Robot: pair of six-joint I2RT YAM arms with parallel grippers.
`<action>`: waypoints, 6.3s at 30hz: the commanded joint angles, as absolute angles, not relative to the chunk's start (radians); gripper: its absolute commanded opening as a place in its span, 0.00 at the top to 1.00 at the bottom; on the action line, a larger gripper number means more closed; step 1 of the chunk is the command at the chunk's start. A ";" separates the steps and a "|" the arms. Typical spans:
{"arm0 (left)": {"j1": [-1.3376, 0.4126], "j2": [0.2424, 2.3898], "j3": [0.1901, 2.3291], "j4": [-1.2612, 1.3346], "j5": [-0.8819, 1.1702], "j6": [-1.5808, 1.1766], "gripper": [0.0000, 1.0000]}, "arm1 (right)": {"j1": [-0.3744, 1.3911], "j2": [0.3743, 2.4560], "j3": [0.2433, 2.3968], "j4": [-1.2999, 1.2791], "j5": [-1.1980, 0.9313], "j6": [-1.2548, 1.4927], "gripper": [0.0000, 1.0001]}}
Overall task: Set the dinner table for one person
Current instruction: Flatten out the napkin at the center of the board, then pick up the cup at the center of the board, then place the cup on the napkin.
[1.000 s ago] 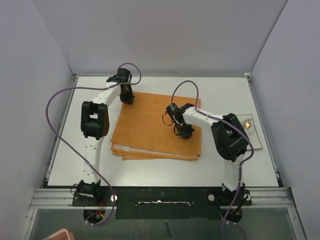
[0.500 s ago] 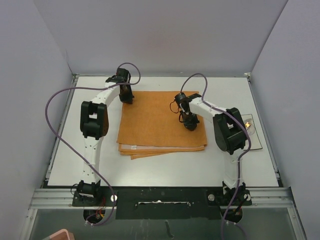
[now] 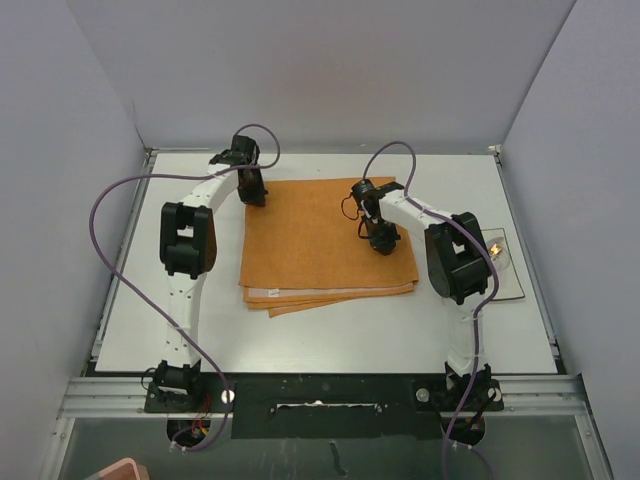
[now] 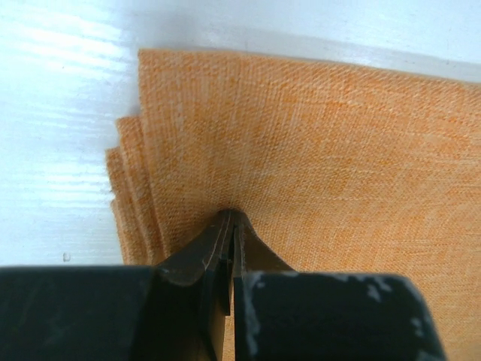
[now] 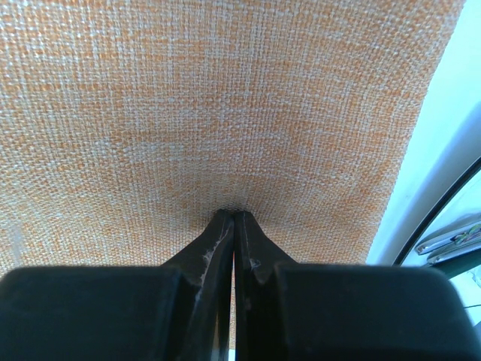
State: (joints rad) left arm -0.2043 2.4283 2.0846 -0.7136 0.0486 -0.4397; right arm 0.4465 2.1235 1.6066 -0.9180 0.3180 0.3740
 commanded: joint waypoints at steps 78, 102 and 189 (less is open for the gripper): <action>-0.658 1.243 1.191 -0.534 -0.283 -0.166 0.32 | 0.023 1.285 1.129 -0.853 0.578 1.084 0.20; -0.657 1.243 1.114 -0.457 -0.268 -0.150 0.32 | -0.120 1.439 1.162 -0.809 0.402 1.061 0.41; -0.643 1.273 1.051 -0.349 -0.317 -0.184 0.34 | 0.339 2.052 1.794 -0.415 0.014 0.009 1.00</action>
State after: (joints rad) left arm -0.6502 1.2610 1.0172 -0.3958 -0.3111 -0.1974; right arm 0.3420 2.0743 1.7283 -0.4583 -0.0124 0.0292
